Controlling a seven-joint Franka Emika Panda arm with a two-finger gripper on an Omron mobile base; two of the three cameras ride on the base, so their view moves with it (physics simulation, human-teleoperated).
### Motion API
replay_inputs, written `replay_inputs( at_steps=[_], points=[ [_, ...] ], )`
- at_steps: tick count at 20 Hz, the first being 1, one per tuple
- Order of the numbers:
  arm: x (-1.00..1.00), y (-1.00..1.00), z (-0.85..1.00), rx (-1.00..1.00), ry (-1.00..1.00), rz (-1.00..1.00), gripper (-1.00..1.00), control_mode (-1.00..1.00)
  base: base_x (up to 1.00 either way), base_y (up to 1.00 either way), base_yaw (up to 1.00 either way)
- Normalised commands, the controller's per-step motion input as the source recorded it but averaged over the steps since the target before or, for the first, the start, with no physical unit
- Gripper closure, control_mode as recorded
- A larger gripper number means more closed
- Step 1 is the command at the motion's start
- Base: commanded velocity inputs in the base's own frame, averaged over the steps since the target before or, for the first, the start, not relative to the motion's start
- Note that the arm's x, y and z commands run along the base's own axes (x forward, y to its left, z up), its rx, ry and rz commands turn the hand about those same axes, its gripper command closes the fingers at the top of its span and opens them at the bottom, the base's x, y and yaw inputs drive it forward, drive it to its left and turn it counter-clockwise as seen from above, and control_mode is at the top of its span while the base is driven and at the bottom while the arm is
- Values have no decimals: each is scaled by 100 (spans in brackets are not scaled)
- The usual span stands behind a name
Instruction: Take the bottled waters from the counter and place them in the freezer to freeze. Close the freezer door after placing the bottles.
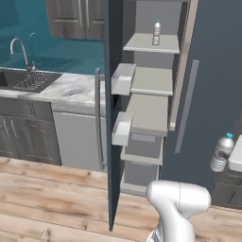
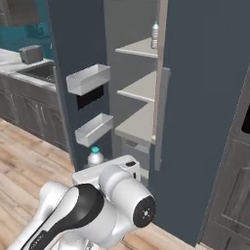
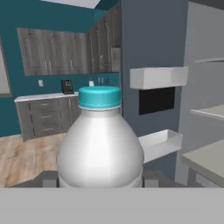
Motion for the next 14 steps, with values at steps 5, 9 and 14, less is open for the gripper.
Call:
replay_inputs(
  at_steps=[5, 9, 14],
  points=[
    [0, 0, 0, 0, 0, 0, 100, 100, 23, -21, 28],
    [0, 0, 0, 0, 0, 0, 100, 100, 4, 5, 9],
    [0, 0, 0, 0, 0, 0, 100, 100, 29, -24, 8]
  ],
)
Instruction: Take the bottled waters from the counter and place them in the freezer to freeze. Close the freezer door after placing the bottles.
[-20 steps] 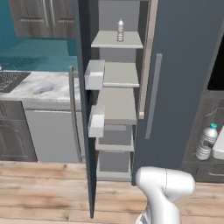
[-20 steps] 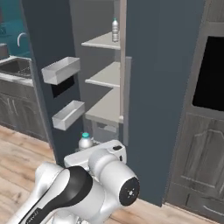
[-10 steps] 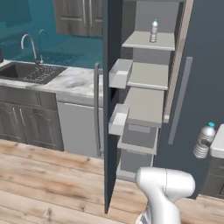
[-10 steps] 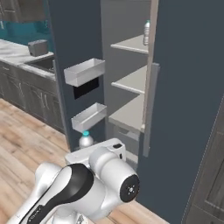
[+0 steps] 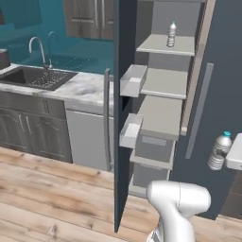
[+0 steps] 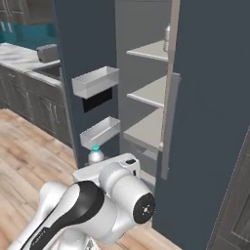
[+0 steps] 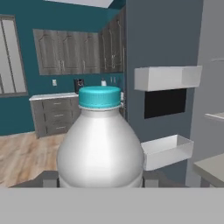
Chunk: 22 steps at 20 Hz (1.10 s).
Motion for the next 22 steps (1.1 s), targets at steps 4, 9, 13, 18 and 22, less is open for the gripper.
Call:
replay_inputs(
  at_steps=[4, 9, 13, 18, 22],
  points=[
    [0, 0, 0, 0, 0, 0, 100, 100, 24, -48, 1],
    [0, 0, 0, 0, 0, 0, 100, 100, 35, -1, -11],
    [0, 0, 0, 0, 0, 0, 100, 100, 22, 6, -20],
    [0, 0, 0, 0, 0, 0, 100, 100, 43, 1, -24],
    [0, 0, 0, 0, 0, 0, 100, 100, 31, 17, -21]
  ],
)
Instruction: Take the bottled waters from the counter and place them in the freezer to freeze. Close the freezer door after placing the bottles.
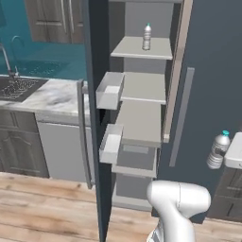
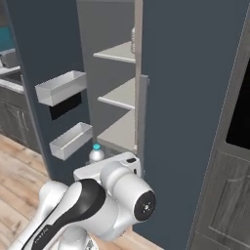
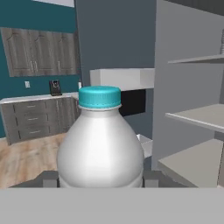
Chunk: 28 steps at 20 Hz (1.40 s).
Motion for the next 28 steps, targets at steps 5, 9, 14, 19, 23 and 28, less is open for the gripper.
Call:
replay_inputs(
  at_steps=[5, 9, 14, 19, 23, 28],
  points=[
    [0, 0, 0, 0, 0, 0, 100, 100, 29, 27, -13],
    [0, 0, 0, 0, 0, 0, 100, 100, 25, 35, -12],
    [0, 0, 0, 0, 0, 0, 100, 100, 35, 27, -8],
    [0, 0, 0, 0, 0, 0, 100, 100, 45, 11, -3],
    [0, 0, 0, 0, 0, 0, 100, 100, 35, -18, 3],
    [0, 0, 0, 0, 0, 0, 100, 100, 41, -2, 0]
  ],
)
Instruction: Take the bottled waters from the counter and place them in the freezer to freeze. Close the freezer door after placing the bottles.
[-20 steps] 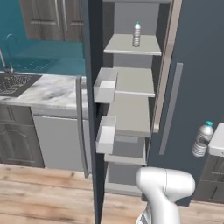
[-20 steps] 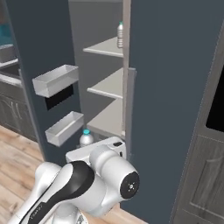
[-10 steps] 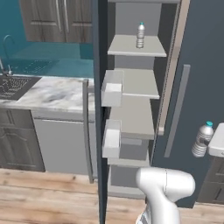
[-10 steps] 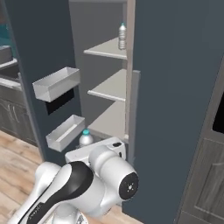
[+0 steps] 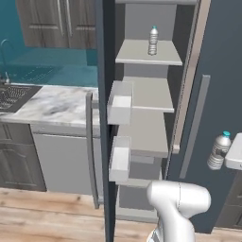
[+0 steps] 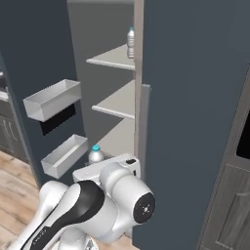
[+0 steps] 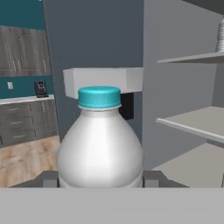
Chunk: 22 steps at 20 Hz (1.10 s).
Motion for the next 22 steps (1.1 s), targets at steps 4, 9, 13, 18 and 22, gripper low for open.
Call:
replay_inputs(
  at_steps=[4, 9, 13, 18, 22],
  points=[
    [0, 0, 0, 0, 0, 0, 100, 100, 38, 0, 0],
    [0, 0, 0, 0, 0, 0, 100, 100, 38, 0, 0],
    [0, 0, 0, 0, 0, 0, 100, 100, 35, 1, 0],
    [0, 0, 0, 0, 0, 0, 100, 100, 32, 3, 0],
    [0, 0, 0, 0, 0, 0, 100, 100, 25, 5, 0]
  ],
)
